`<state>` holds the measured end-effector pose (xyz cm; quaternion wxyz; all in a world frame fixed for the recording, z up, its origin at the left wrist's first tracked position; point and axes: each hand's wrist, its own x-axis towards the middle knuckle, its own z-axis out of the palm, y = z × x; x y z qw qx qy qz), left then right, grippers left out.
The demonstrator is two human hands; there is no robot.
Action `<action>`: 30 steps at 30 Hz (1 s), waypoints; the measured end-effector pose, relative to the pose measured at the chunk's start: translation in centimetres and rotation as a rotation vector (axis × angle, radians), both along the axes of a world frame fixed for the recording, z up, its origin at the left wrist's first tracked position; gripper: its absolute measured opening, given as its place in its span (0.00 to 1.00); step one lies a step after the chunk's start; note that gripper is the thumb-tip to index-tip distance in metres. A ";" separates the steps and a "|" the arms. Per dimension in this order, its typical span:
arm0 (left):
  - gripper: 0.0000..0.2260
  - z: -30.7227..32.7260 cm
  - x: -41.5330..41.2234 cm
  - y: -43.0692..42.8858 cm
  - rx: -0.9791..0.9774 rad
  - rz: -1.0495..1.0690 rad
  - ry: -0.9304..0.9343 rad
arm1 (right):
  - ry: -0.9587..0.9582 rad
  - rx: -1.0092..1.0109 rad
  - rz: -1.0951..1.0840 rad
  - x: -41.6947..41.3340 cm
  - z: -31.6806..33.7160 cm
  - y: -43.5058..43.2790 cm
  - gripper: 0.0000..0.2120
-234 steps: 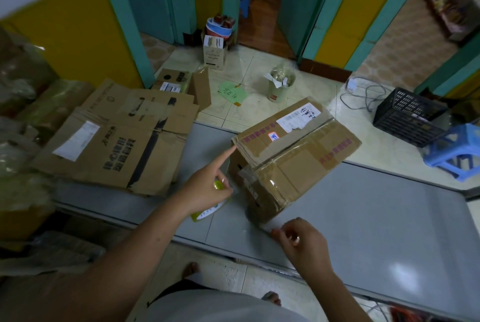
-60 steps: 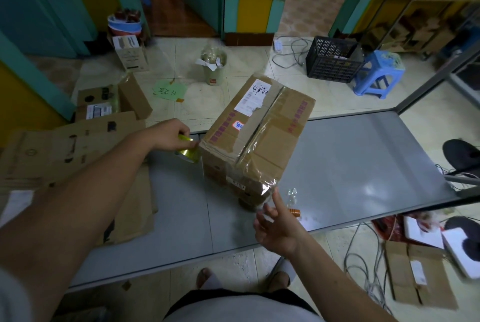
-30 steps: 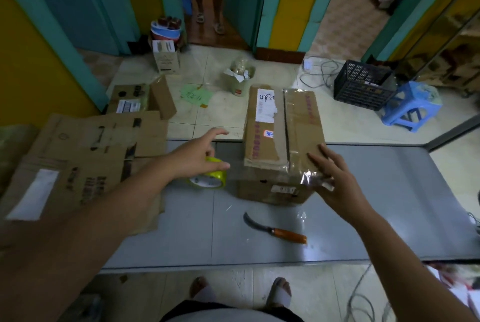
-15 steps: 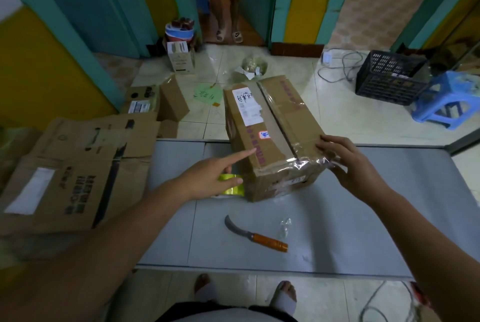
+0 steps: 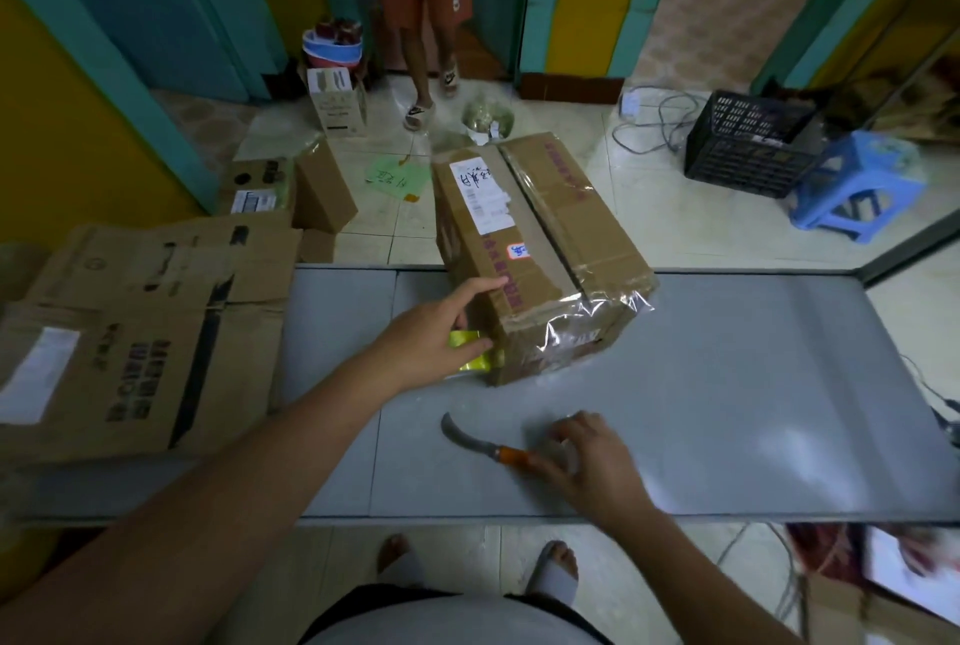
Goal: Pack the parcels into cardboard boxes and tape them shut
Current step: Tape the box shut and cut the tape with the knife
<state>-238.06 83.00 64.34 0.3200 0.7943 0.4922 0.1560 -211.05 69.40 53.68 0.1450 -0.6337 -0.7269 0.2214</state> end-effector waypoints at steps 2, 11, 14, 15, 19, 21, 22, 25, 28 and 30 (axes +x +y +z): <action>0.36 0.2 -0.3 0.1 -0.005 -0.014 0.011 | -0.154 -0.050 0.135 -3.1 -0.9 -0.1 0.29; 0.35 1.5 -1.0 0.9 0.011 -0.107 0.115 | -0.003 -0.076 0.138 -1.7 -0.6 -1.2 0.08; 0.31 1.9 -1.6 1.5 -0.069 -0.138 0.107 | 0.298 -0.178 0.029 1.2 4.1 -4.2 0.05; 0.31 2.1 -1.8 1.6 -0.114 -0.146 0.094 | 0.382 -0.213 -0.010 1.5 5.8 -5.1 0.06; 0.38 2.5 -2.1 1.6 -0.145 -0.183 0.121 | 0.561 -0.166 -0.086 -0.9 11.7 -5.7 0.11; 0.40 2.4 -2.0 1.5 -0.161 -0.194 0.119 | 0.586 -0.147 -0.077 -3.0 13.0 -5.0 0.10; 0.41 2.4 -2.0 1.4 -0.177 -0.200 0.117 | 0.591 -0.154 -0.083 -4.0 13.2 -4.6 0.09; 0.43 2.4 -2.1 1.3 -0.207 -0.215 0.106 | 0.615 -0.189 -0.127 -5.9 12.7 -3.3 0.07; 0.43 2.5 -2.2 1.1 -0.222 -0.215 0.085 | 0.680 -0.259 -0.204 -6.8 12.5 -2.0 0.05; 0.42 2.6 -2.2 1.0 -0.233 -0.200 0.060 | 0.721 -0.316 -0.243 -7.1 12.4 -1.4 0.05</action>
